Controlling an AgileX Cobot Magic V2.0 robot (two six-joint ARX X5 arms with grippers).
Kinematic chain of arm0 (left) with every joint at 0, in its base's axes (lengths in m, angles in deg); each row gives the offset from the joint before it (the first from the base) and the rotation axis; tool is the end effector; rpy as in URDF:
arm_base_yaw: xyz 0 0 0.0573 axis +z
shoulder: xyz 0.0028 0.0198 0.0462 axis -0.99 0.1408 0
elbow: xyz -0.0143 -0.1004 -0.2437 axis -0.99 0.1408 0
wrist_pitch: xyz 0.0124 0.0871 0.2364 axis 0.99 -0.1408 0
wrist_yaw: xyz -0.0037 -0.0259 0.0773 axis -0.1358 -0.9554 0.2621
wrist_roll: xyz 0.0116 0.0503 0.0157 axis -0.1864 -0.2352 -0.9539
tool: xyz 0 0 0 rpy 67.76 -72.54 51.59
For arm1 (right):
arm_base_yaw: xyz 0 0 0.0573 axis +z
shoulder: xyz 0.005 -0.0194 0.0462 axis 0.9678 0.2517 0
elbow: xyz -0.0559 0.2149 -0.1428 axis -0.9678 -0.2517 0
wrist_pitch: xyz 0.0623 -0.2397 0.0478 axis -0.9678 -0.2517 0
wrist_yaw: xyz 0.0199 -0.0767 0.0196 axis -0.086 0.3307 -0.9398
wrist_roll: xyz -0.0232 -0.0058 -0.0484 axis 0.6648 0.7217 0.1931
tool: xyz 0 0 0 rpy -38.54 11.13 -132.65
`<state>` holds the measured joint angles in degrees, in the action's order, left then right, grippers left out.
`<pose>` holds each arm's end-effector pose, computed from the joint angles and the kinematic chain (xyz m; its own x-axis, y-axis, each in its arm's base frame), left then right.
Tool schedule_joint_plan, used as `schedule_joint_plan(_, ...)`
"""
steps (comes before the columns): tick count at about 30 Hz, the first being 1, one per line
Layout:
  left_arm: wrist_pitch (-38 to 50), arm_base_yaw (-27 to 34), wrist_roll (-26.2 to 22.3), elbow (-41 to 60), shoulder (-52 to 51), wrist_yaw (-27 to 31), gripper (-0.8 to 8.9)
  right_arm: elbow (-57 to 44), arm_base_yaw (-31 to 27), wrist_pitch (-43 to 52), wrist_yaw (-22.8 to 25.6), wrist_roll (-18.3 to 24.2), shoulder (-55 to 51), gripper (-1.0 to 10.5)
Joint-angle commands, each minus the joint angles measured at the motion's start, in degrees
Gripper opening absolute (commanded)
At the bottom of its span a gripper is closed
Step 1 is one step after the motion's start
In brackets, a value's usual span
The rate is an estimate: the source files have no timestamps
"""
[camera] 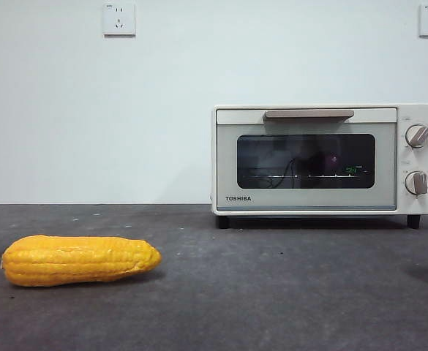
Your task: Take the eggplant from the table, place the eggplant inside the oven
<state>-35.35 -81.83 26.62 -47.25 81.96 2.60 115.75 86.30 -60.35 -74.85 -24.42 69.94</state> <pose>0.0677 -0.0030 0.3220 0.9910 -0.1051 0.0823 0.0852 0.9727 0.2156 0.0242 0.0142 0.4200 0.7016 0.4707 -0.5349 -0.4196 0.8797 0.2238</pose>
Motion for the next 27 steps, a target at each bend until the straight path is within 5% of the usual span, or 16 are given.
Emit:
schedule_joint_plan(1,3.3,1.7,5.1,8.9,-3.5,0.2,-0.04,0.3,0.1,-1.2,0.6,0.2,0.4,0.0)
schedule_joint_plan(15,5.7,3.1,17.8,33.2,-14.0,3.4,-0.04,0.3,0.1,-1.2,1.7,0.2,5.4,0.0)
schedule_joint_plan(27,5.8,2.9,19.0,34.9,-14.3,4.2,-0.04,0.3,0.1,-1.2,1.7,0.2,13.9,0.0)
